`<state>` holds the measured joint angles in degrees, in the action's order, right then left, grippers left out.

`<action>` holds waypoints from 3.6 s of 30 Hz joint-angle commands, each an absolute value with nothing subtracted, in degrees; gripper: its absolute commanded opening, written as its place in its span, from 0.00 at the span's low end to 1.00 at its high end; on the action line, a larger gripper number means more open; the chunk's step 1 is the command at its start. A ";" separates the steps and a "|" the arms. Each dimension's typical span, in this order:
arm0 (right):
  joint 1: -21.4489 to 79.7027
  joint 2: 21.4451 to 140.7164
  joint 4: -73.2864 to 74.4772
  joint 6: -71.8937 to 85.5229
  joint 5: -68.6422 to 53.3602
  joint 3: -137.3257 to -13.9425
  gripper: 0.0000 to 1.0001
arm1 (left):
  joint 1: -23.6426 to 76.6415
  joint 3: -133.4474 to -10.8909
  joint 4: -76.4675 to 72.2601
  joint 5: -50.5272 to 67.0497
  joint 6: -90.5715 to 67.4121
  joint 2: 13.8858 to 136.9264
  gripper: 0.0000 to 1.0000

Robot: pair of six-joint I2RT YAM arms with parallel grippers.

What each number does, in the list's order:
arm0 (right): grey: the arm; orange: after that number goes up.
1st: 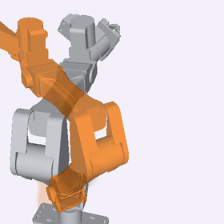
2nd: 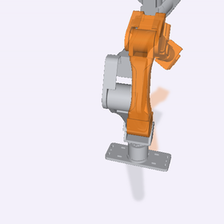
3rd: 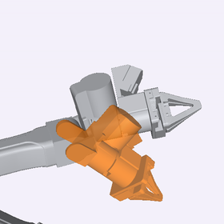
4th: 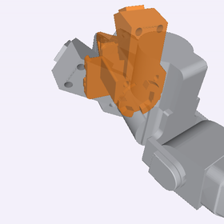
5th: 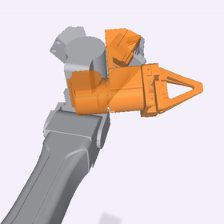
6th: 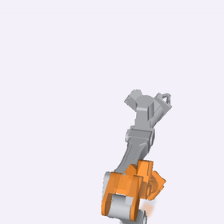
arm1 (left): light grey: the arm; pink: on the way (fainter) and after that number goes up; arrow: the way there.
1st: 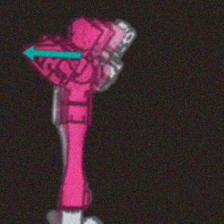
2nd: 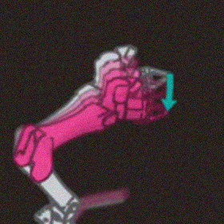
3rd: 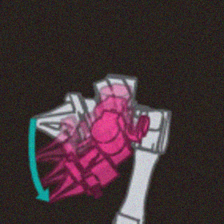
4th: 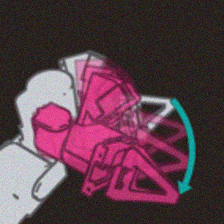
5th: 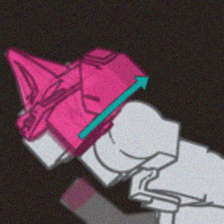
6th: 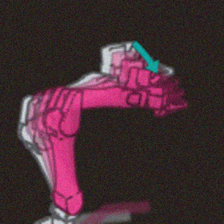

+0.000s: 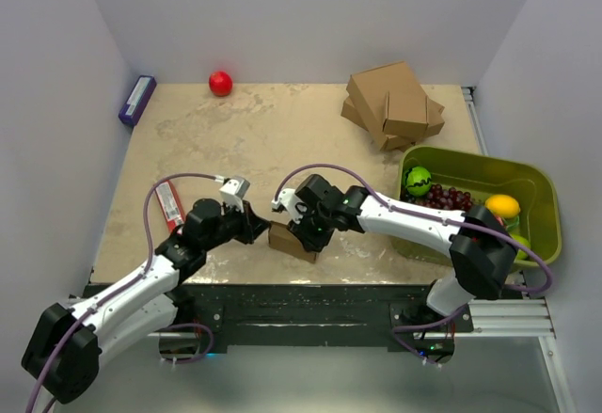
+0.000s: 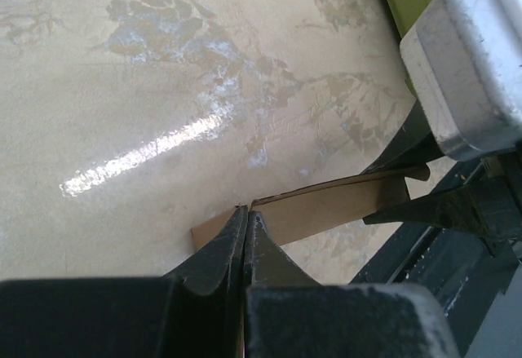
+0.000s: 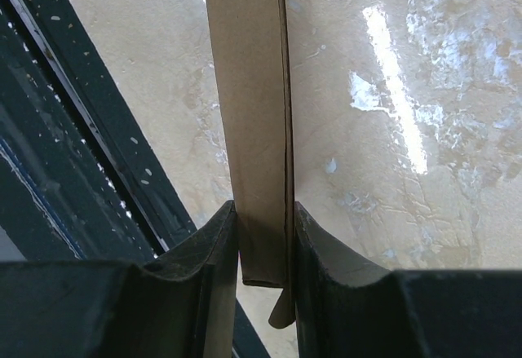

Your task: Fold the paper box

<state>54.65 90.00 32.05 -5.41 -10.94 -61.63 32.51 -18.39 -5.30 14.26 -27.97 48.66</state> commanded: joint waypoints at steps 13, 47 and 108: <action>54.05 90.97 30.67 -3.25 -6.24 -63.72 0.05 | 35.15 -9.67 -12.83 9.58 -32.08 46.14 0.00; 54.05 89.56 29.35 1.13 0.87 -63.37 0.15 | 38.06 -5.01 -5.72 0.70 -38.50 41.66 0.00; 52.21 88.51 26.98 -2.02 -11.86 -62.49 0.10 | 27.42 -25.14 -5.46 11.87 -27.07 45.81 0.37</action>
